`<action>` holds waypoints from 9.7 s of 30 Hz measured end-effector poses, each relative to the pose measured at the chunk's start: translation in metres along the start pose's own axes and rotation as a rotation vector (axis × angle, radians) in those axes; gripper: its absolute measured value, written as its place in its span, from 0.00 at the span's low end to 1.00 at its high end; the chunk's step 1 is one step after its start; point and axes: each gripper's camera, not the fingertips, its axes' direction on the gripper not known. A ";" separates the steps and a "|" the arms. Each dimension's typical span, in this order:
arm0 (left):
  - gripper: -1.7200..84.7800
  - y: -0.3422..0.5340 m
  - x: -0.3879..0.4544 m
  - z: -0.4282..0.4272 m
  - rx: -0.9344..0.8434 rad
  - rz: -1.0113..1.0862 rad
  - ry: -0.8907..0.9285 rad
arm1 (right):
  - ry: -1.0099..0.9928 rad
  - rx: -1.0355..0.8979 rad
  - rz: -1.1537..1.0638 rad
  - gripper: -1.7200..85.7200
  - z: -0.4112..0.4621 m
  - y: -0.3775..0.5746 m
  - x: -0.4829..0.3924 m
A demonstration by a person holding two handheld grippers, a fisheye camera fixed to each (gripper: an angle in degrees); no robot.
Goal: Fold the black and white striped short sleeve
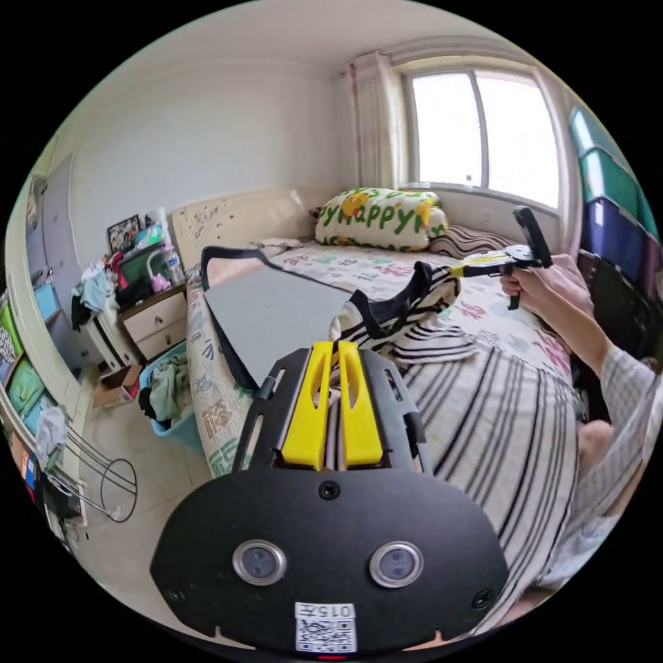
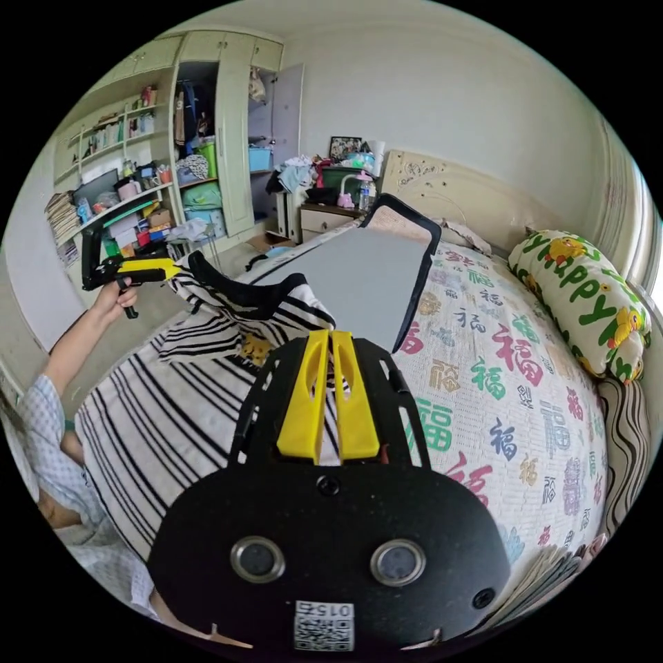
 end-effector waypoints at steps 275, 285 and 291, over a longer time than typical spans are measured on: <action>0.09 0.026 0.231 0.049 -0.309 0.235 0.397 | -0.006 -0.065 0.216 0.09 -0.236 0.412 -0.088; 0.14 -0.134 0.279 0.312 -0.465 0.075 0.316 | -0.071 -0.112 0.280 0.13 -0.223 0.439 -0.045; 0.12 -0.157 0.296 0.411 -0.649 0.034 0.337 | -0.203 -0.186 0.224 0.12 -0.201 0.444 -0.036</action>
